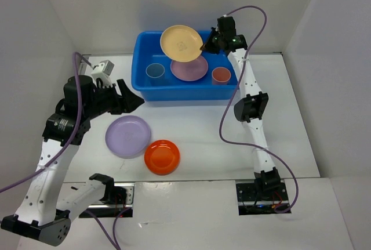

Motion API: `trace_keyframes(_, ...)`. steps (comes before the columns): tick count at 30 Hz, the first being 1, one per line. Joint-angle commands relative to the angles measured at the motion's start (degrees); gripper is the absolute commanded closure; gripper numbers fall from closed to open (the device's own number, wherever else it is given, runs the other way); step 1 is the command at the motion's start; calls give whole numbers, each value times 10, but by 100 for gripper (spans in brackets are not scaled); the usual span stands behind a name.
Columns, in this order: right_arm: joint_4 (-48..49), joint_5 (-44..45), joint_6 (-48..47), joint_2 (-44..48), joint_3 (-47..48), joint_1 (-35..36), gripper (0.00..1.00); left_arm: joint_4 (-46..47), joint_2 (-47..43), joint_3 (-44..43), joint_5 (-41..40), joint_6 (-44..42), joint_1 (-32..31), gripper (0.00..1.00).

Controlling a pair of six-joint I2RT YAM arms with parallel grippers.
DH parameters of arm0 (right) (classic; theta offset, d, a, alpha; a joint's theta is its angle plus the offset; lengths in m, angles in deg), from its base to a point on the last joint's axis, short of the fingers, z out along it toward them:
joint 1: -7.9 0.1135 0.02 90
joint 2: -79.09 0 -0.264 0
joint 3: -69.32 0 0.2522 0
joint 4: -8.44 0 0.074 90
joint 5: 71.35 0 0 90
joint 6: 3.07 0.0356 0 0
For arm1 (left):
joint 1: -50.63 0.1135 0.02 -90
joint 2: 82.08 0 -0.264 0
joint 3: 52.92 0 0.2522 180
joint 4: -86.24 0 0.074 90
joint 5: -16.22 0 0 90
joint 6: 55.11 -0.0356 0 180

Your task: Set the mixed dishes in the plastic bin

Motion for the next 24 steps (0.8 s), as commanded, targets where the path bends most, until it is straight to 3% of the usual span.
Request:
trace_keyframes(1,-52,2,-2,-33,68,-8,100,27,-2,16,-1,-18,-2,29)
trace_keyframes(16,-46,40,-13,-97,67,-13,100,27,3,21,4,-18,-2,29)
trace_keyframes(24,-46,51,-23,-80,67,-13,69,4,3,10,-16,-31,-2,29)
